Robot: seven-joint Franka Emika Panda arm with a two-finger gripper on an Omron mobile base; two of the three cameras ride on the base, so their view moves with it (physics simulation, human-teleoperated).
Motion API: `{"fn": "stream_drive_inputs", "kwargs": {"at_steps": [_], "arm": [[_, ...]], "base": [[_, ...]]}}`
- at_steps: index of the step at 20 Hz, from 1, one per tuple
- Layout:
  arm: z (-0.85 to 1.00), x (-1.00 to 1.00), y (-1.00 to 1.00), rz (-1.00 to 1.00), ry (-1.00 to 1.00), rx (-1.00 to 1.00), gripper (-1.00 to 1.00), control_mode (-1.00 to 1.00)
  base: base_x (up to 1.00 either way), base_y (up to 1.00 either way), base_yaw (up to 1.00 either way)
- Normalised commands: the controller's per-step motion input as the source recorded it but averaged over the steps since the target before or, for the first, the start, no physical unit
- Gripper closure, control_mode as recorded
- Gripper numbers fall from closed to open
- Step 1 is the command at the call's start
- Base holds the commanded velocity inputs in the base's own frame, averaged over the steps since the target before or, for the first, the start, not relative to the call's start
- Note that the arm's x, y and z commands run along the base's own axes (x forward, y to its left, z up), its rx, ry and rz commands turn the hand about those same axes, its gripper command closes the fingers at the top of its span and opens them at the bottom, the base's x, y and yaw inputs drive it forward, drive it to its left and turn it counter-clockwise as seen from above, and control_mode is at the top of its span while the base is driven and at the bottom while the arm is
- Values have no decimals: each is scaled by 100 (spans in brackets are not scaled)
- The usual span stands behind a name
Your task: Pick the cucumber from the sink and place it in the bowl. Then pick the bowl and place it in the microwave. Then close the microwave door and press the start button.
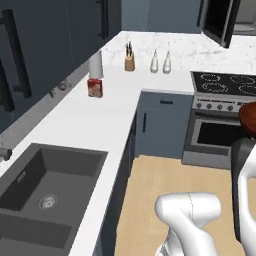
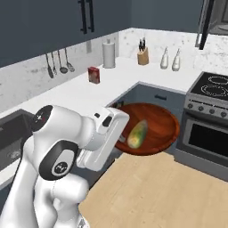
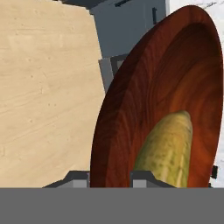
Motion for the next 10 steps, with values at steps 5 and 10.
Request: {"fn": "stream_drive_inputs", "kwargs": {"at_steps": [5, 10], "arm": [[0, 0, 0, 0, 0, 0, 100, 100], [0, 0, 0, 0, 0, 0, 100, 100]], "base": [[49, -82, -26], [63, -96, -10]]}}
